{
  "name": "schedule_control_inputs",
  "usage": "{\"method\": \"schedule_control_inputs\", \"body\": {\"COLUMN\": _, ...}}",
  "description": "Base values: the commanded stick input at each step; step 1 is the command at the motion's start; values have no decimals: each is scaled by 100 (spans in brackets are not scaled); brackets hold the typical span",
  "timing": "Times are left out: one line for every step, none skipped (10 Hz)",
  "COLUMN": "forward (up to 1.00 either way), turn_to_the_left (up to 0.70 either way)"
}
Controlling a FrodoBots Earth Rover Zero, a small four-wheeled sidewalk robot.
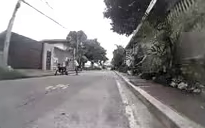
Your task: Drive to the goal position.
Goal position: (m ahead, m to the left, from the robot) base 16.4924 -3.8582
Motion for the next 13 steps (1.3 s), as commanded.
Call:
{"method": "schedule_control_inputs", "body": {"forward": 100, "turn_to_the_left": -1}}
{"method": "schedule_control_inputs", "body": {"forward": 100, "turn_to_the_left": -2}}
{"method": "schedule_control_inputs", "body": {"forward": 100, "turn_to_the_left": -3}}
{"method": "schedule_control_inputs", "body": {"forward": 100, "turn_to_the_left": -3}}
{"method": "schedule_control_inputs", "body": {"forward": 100, "turn_to_the_left": -2}}
{"method": "schedule_control_inputs", "body": {"forward": 100, "turn_to_the_left": -13}}
{"method": "schedule_control_inputs", "body": {"forward": 100, "turn_to_the_left": -29}}
{"method": "schedule_control_inputs", "body": {"forward": 100, "turn_to_the_left": -36}}
{"method": "schedule_control_inputs", "body": {"forward": 100, "turn_to_the_left": -39}}
{"method": "schedule_control_inputs", "body": {"forward": 100, "turn_to_the_left": -40}}
{"method": "schedule_control_inputs", "body": {"forward": 100, "turn_to_the_left": -40}}
{"method": "schedule_control_inputs", "body": {"forward": 100, "turn_to_the_left": -40}}
{"method": "schedule_control_inputs", "body": {"forward": 100, "turn_to_the_left": -24}}
